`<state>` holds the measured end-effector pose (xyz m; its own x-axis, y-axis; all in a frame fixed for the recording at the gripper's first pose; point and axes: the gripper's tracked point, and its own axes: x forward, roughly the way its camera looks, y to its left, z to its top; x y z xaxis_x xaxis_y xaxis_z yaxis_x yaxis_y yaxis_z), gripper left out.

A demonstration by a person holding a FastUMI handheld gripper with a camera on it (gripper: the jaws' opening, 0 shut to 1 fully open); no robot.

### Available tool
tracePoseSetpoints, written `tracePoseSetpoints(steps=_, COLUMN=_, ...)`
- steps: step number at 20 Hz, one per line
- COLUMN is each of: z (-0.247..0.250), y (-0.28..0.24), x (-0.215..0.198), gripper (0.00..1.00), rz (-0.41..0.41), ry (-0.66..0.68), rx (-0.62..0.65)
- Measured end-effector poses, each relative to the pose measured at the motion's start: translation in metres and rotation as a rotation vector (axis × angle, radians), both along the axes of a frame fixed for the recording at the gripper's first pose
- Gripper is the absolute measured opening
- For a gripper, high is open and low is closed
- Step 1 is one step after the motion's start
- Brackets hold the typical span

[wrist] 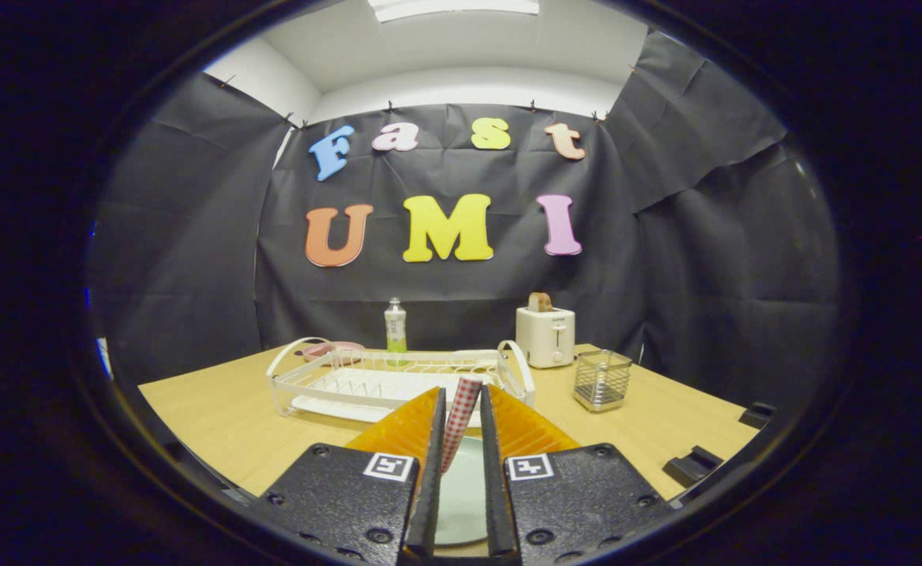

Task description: Take the plate from the dish rack, then take the spoon from the basket and place it into the plate.

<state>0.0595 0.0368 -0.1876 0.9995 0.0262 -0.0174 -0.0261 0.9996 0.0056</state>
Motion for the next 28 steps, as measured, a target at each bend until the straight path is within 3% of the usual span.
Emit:
tracePoseSetpoints(steps=2, z=0.009, y=-0.013, x=-0.005, gripper=0.36, rz=0.0, ry=0.022, rx=0.012)
tracePoseSetpoints(steps=5, z=0.026, y=-0.021, x=-0.018, gripper=0.82, rz=0.043, ry=0.035, rx=0.049)
tracePoseSetpoints(steps=8, z=0.051, y=-0.043, x=-0.029, gripper=0.88, rz=0.008, ry=-0.015, rx=0.021)
tracePoseSetpoints(steps=10, z=0.067, y=-0.052, x=-0.036, gripper=1.0, rz=-0.014, ry=-0.044, rx=0.034)
tracePoseSetpoints(steps=20, z=0.121, y=-0.098, x=-0.092, gripper=1.0, rz=-0.009, ry=-0.035, rx=0.062)
tracePoseSetpoints(steps=28, z=0.108, y=-0.091, x=-0.083, gripper=1.0, rz=0.025, ry=0.034, rx=0.067)
